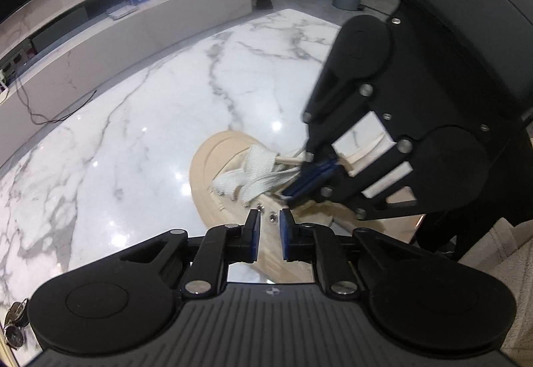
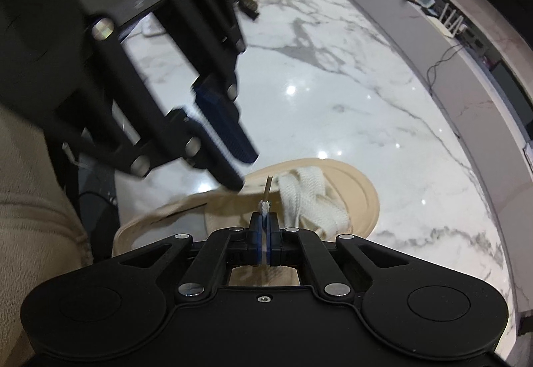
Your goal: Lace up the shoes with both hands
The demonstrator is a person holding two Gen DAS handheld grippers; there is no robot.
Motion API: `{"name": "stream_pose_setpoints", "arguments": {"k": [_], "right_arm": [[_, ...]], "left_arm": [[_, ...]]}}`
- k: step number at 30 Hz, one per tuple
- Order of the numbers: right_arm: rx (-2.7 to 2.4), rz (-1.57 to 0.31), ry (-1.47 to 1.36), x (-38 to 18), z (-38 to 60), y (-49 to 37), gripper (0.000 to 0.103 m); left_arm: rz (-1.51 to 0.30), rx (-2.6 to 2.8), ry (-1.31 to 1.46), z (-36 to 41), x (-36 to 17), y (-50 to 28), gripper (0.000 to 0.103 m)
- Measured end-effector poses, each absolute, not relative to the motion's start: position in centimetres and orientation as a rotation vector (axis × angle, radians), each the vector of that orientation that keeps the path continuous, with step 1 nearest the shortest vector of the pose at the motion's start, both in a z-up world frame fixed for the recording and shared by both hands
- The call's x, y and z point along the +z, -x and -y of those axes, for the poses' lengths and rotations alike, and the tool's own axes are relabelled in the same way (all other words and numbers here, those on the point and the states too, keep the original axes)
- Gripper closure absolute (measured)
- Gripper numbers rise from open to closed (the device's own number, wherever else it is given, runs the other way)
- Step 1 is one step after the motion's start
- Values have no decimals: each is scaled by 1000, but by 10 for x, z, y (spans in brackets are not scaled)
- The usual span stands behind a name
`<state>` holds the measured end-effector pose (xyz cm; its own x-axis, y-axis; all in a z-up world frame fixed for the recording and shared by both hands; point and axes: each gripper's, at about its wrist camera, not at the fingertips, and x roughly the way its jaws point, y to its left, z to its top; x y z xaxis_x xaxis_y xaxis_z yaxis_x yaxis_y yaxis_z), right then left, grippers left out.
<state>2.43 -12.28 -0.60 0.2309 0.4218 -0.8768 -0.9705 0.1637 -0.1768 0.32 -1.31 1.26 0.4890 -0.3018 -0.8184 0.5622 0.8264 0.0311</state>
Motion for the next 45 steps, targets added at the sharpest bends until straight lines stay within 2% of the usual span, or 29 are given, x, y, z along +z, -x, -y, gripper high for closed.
{"name": "stream_pose_setpoints", "arguments": {"k": [11, 45], "right_arm": [[1117, -815, 883, -14, 119, -32, 102], [1146, -827, 839, -15, 113, -39, 103]], "left_arm": [[-921, -586, -318, 26, 16, 1, 89], [-957, -542, -268, 6, 12, 3, 92]]}}
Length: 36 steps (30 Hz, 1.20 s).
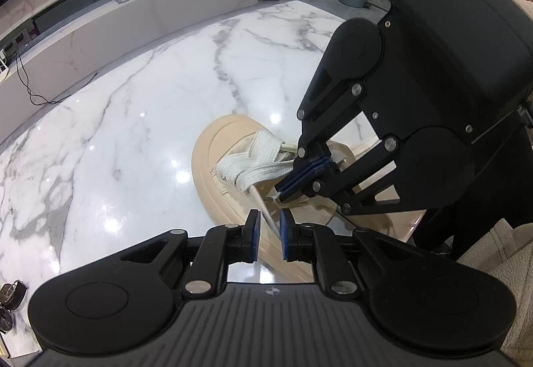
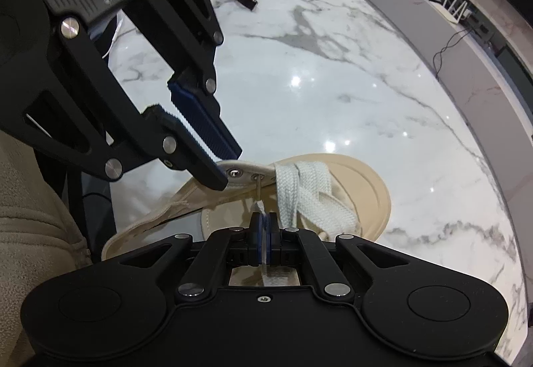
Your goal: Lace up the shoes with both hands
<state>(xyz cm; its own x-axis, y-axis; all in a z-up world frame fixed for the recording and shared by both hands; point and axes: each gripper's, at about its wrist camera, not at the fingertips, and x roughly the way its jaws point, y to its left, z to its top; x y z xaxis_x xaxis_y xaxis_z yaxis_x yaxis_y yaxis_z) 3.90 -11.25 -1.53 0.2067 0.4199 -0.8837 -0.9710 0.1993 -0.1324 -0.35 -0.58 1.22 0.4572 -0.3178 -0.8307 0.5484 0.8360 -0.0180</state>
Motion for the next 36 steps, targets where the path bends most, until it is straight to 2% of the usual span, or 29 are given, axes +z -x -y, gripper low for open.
{"name": "stream_pose_setpoints", "arguments": {"k": [10, 19, 22, 24, 25, 36], "right_arm": [[1141, -803, 783, 0, 117, -42, 103], [1172, -805, 775, 2, 118, -45, 102], [1188, -800, 797, 1, 122, -41, 97], [1194, -806, 799, -1, 124, -40, 84], [1195, -811, 798, -2, 124, -40, 82], [1148, -761, 827, -24, 116, -34, 82]], "left_arm": [[-908, -592, -337, 9, 30, 10, 92], [-921, -629, -606, 12, 9, -3, 90], [-908, -667, -653, 14, 6, -5, 89], [-903, -686, -670, 16, 4, -7, 89], [-899, -697, -681, 18, 3, -8, 89], [-872, -766, -771, 26, -3, -13, 89]]}}
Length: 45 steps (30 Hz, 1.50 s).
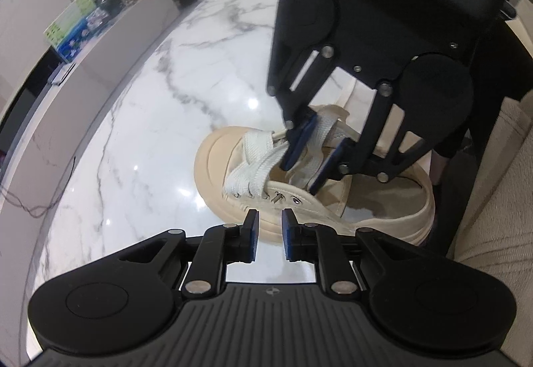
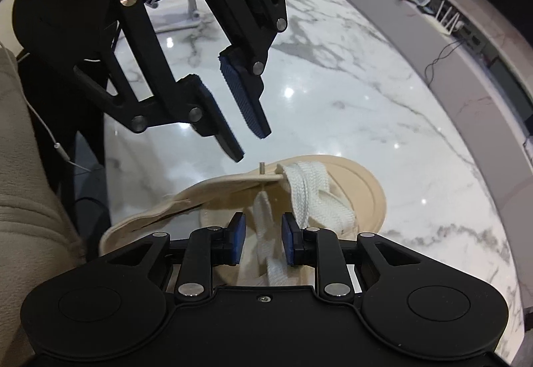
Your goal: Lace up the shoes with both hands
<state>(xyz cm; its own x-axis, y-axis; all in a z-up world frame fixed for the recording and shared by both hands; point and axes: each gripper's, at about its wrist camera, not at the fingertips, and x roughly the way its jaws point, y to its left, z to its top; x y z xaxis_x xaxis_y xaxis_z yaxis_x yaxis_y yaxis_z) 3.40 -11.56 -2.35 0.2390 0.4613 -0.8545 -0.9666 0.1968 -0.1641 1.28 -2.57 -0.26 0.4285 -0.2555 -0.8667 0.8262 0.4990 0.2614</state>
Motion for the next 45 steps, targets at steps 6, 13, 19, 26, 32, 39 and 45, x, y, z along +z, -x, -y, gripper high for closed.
{"name": "stream_pose_setpoints", "arguments": {"k": [6, 13, 19, 26, 32, 39, 45], "right_arm": [[1148, -756, 811, -22, 117, -38, 103], [1154, -732, 803, -13, 119, -35, 103], [1154, -721, 777, -5, 120, -38, 103], [1155, -717, 767, -2, 116, -32, 103], [1148, -723, 757, 0, 111, -23, 103], [1140, -728, 741, 0, 114, -23, 103], [1121, -732, 717, 1, 117, -22, 103]], "left_arm": [[-867, -803, -826, 30, -7, -16, 86], [-844, -821, -908, 34, -11, -17, 80], [-827, -831, -961, 37, -15, -17, 80], [-823, -824, -975, 42, -23, -22, 89], [-833, -842, -964, 43, -25, -29, 94], [-808, -866, -1002, 47, -28, -29, 101], [-817, -831, -970, 48, -29, -30, 101]]}}
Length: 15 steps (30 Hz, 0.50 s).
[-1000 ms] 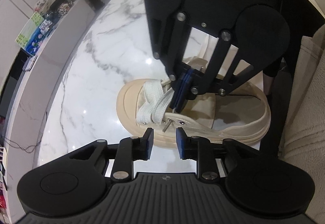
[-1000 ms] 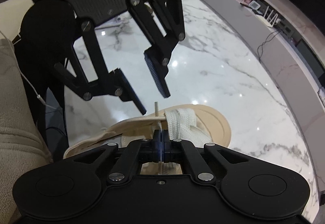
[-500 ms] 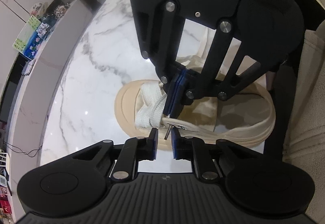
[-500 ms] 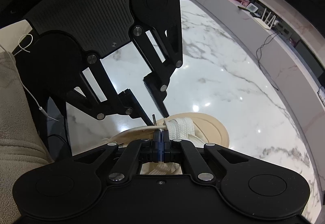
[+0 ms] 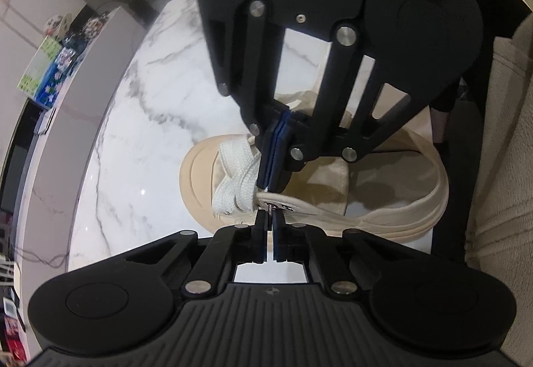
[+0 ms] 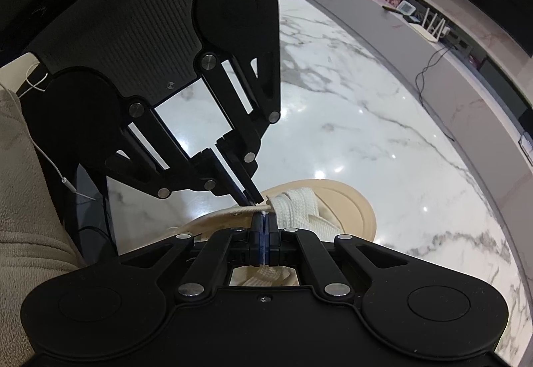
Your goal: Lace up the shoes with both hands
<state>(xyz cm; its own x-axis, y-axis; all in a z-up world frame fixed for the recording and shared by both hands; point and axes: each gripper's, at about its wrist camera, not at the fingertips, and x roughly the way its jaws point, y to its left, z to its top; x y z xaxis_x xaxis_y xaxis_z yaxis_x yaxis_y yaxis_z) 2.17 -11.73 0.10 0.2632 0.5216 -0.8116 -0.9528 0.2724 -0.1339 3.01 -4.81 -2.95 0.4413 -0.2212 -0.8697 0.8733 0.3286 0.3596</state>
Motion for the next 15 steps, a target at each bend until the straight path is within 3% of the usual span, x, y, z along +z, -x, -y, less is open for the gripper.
{"name": "stream_pose_setpoints", "arguments": {"k": [10, 15], "right_arm": [[1046, -742, 659, 12, 135, -11, 100], [997, -756, 634, 16, 151, -1, 94]], "left_arm": [[-843, -740, -937, 33, -19, -29, 101], [-874, -632, -928, 9, -10, -30, 101]]}}
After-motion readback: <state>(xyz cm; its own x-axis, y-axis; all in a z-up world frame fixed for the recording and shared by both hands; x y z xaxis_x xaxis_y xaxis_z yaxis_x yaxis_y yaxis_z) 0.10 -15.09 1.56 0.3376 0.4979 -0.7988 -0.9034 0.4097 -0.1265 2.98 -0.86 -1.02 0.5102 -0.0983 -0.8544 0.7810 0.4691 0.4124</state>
